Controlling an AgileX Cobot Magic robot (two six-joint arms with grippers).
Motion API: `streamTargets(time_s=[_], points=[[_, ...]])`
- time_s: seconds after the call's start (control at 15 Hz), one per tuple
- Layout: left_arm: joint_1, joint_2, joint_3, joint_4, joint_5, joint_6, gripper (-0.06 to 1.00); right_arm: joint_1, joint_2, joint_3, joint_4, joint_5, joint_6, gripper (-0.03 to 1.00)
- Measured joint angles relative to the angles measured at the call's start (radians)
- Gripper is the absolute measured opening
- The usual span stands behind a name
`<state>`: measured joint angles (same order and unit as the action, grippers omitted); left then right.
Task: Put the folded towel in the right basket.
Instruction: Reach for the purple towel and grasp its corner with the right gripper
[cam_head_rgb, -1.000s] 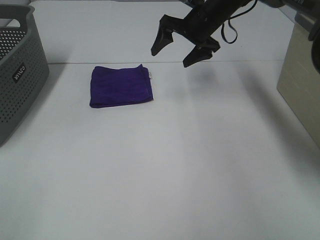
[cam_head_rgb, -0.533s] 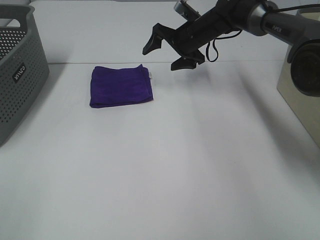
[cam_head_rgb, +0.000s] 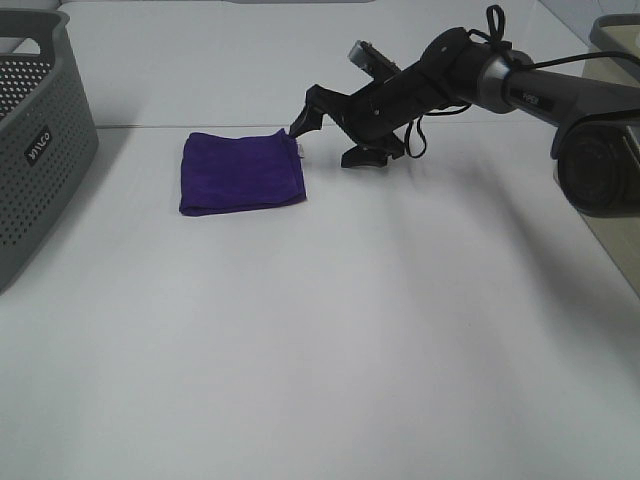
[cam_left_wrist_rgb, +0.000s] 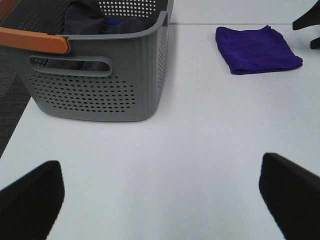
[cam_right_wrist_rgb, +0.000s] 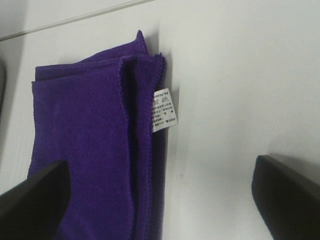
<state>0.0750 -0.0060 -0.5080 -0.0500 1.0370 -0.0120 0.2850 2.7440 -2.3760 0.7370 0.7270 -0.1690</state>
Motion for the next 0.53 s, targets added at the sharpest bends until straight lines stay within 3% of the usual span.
streamTargets(time_s=[0.53], points=[[0.000,0.000,0.000,-0.002,0.000,0.000,0.99,0.066,0.011,-0.005,-0.021,-0.035,-0.010,0.91]])
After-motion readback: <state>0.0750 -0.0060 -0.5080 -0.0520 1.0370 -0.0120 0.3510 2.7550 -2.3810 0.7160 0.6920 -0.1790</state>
